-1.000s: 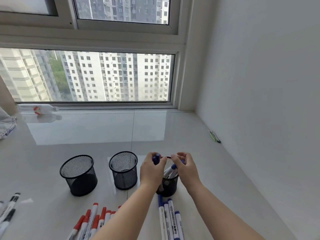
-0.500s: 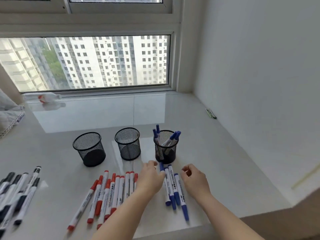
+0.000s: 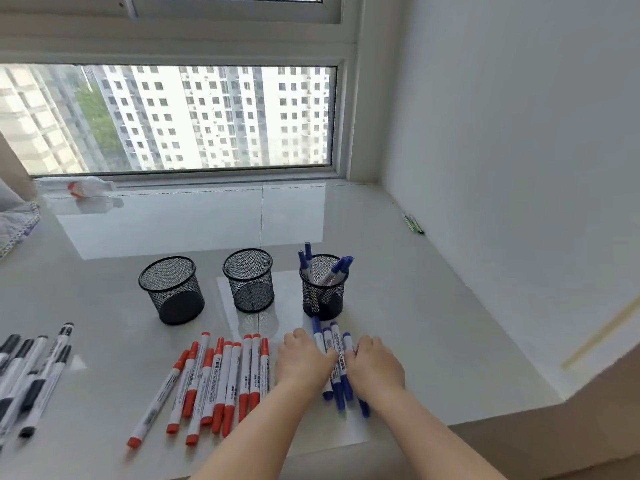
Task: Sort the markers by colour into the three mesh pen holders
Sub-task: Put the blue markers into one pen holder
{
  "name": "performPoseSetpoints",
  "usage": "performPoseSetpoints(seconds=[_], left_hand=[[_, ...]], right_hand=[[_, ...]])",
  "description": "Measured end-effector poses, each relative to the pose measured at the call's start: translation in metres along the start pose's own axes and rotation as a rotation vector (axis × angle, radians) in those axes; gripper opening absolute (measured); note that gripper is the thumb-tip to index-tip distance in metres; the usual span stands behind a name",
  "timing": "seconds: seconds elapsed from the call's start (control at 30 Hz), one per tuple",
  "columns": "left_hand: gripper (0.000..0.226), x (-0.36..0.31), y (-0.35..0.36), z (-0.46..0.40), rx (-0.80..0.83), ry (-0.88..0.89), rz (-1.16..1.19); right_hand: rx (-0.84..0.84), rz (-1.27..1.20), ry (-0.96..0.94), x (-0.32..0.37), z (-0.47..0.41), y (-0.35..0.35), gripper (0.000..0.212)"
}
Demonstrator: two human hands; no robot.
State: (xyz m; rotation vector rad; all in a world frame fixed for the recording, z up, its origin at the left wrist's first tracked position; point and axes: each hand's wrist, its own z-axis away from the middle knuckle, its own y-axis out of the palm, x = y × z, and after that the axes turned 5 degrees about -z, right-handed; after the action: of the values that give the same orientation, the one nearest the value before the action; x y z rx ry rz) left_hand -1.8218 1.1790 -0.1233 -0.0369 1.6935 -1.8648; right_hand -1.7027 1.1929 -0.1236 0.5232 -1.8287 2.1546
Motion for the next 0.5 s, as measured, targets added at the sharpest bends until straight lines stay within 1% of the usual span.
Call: performPoseSetpoints(seconds=[0.07,0.13,0.23,0.37,0.43,0.5], left_hand=[[0.068,0.0,0.0,-0.001,0.012,-0.009,-0.012],[0.071,0.0,0.001,-0.003,0.017,-0.01,-0.017],[0.061,0.003,0.004,-0.003,0.003,0.022,-0.029],[0.041,0.008,0.005,-0.003,-0.021,0.074,-0.115],[0.037,0.008,0.004,-0.004,-0.024,0.083,-0.143],[0.035,0.008,0.002,-0.007,-0.009,0.072,-0.109]], right_hand=[[0.018,-0.026,0.022,0.005,-0.006,-0.003,0.038],[0.044,-0.013,-0.003,0.008,-0.011,-0.003,0.042],[0.051,0.041,-0.044,0.009,-0.016,-0.002,0.046],[0.041,0.111,-0.07,0.006,-0.023,-0.002,0.033],[0.03,0.128,-0.083,0.003,-0.024,-0.001,0.029],[0.015,0.098,-0.074,0.0,-0.025,-0.003,0.023]])
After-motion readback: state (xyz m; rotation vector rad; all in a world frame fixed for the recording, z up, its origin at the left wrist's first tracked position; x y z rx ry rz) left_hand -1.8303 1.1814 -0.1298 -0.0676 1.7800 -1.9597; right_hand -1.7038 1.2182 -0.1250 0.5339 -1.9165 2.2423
